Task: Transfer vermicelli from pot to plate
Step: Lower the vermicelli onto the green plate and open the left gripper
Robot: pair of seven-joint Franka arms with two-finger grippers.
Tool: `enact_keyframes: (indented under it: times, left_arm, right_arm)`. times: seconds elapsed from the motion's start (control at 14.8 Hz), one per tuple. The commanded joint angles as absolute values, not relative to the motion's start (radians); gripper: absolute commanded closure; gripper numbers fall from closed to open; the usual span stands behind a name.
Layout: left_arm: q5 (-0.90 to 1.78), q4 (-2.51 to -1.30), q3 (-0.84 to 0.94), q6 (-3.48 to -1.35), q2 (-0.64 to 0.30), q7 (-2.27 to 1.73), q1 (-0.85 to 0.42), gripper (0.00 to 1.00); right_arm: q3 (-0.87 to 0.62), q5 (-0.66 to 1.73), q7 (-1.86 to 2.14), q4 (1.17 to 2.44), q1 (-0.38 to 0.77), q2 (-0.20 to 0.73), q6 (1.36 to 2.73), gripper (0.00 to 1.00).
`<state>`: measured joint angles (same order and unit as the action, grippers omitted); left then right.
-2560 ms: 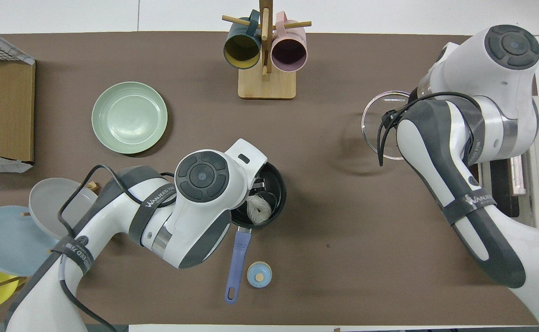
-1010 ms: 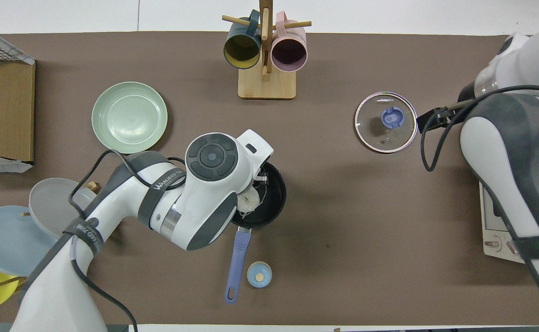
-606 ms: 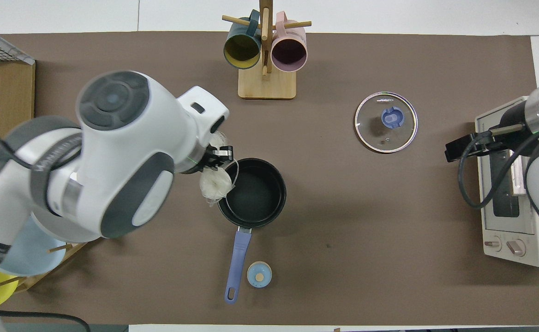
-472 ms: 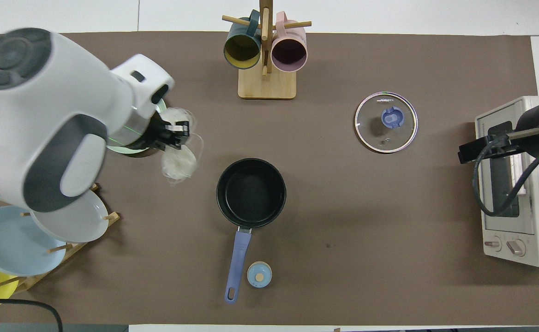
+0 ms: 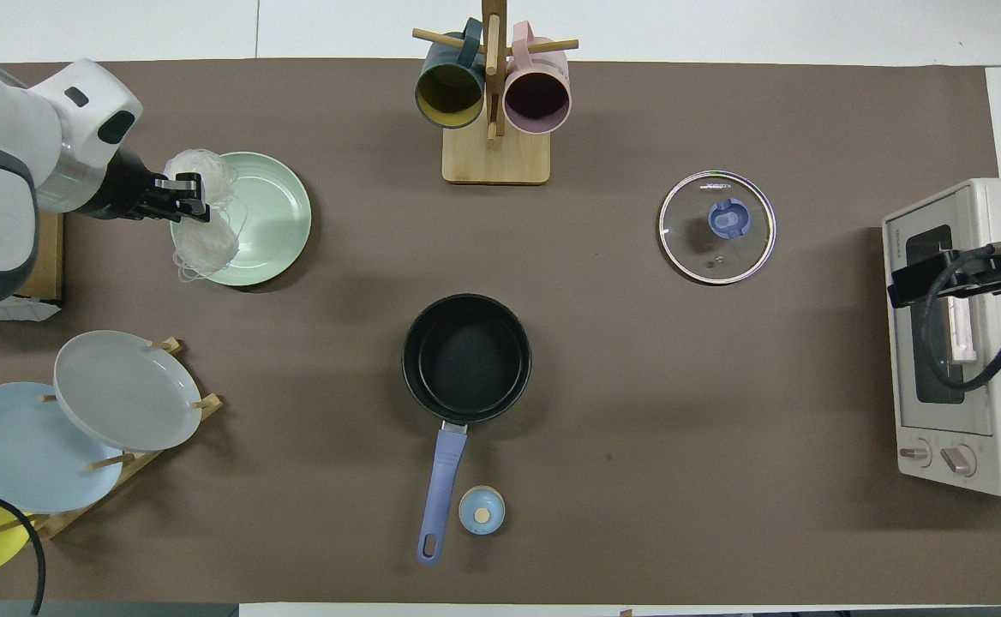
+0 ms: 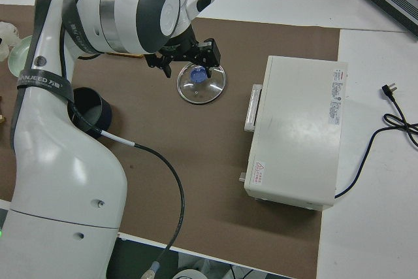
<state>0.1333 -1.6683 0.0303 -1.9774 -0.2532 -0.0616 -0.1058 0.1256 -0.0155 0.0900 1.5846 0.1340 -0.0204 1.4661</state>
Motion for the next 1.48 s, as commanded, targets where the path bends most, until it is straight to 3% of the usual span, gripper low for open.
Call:
enact_keyframes:
  times: [0.0,0.34,0.81,0.94,1.08,1.28,1.41]
  left_arm:
    - [0.141,-1.687,0.040,-2.060,-0.307,-0.051,-0.100,1.00]
    - [0.140,-1.775,0.040,-2.174,-0.342,0.015,-0.088,1.00]
    - [0.140,-1.793,0.038,-2.229,-0.365,0.113,-0.080,1.00]
    - [0.138,-1.793,0.038,-2.230,-0.367,0.123,-0.074,0.96]
    - [0.138,-1.792,0.037,-2.226,-0.367,0.136,-0.071,0.01]
    - [0.138,-1.766,0.032,-2.172,-0.348,0.149,-0.066,0.00]
    - [0.138,-1.657,0.022,-2.015,-0.342,0.143,-0.057,0.00]
  right_arm:
    - [0.117,-0.026,0.077,1.545,0.100,0.006,1.448,0.00]
    - [0.117,-0.028,0.057,1.545,0.097,0.008,1.436,0.00]
    - [0.126,-0.031,0.058,1.525,0.078,0.011,1.428,0.00]
    - [0.126,-0.029,0.058,1.523,0.078,0.011,1.428,0.00]
    - [0.126,-0.032,0.058,1.525,0.081,0.009,1.421,0.00]
    - [0.126,-0.031,0.058,1.525,0.086,0.009,1.416,0.00]
    - [0.121,-0.029,0.058,1.523,0.087,0.009,1.416,0.00]
